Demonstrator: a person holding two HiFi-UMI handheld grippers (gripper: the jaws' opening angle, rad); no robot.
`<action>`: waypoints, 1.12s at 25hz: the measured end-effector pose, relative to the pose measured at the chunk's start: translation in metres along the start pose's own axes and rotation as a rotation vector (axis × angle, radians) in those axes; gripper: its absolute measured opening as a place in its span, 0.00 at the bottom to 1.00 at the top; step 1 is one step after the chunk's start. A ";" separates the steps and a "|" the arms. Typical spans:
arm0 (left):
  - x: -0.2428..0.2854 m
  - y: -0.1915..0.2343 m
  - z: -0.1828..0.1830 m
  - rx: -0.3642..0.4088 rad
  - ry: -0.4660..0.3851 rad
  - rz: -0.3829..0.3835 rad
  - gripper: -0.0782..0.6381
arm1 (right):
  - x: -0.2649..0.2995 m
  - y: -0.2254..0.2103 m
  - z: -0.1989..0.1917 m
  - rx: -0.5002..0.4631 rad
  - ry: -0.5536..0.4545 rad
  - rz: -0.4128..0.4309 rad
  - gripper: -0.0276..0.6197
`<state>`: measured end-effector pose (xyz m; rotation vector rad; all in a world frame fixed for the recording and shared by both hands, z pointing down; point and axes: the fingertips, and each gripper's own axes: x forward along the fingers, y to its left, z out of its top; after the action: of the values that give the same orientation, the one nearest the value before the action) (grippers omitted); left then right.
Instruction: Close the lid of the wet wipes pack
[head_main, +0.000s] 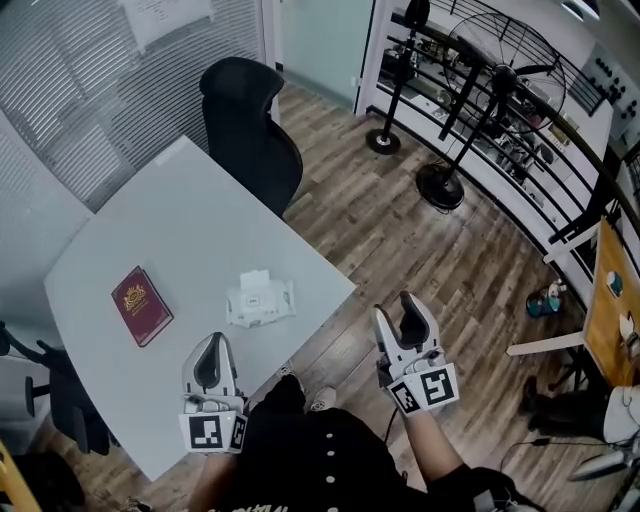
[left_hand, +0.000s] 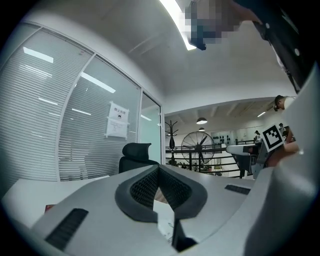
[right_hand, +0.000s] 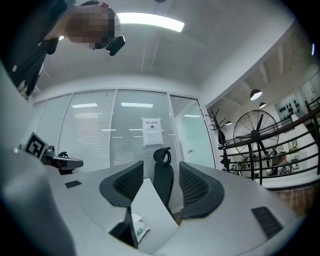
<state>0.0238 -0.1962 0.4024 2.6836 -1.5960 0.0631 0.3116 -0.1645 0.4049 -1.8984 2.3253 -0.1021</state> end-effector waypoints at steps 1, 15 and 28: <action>0.002 0.002 0.000 0.004 -0.001 -0.001 0.12 | 0.006 0.001 -0.002 0.004 0.007 0.005 0.38; 0.011 0.042 -0.011 -0.053 0.046 0.071 0.12 | 0.087 0.026 -0.054 0.066 0.145 0.159 0.38; -0.001 0.069 -0.037 -0.105 0.102 0.129 0.12 | 0.159 0.069 -0.170 0.201 0.415 0.344 0.39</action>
<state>-0.0383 -0.2267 0.4388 2.4566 -1.6893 0.1121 0.1885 -0.3117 0.5527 -1.4672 2.7373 -0.7220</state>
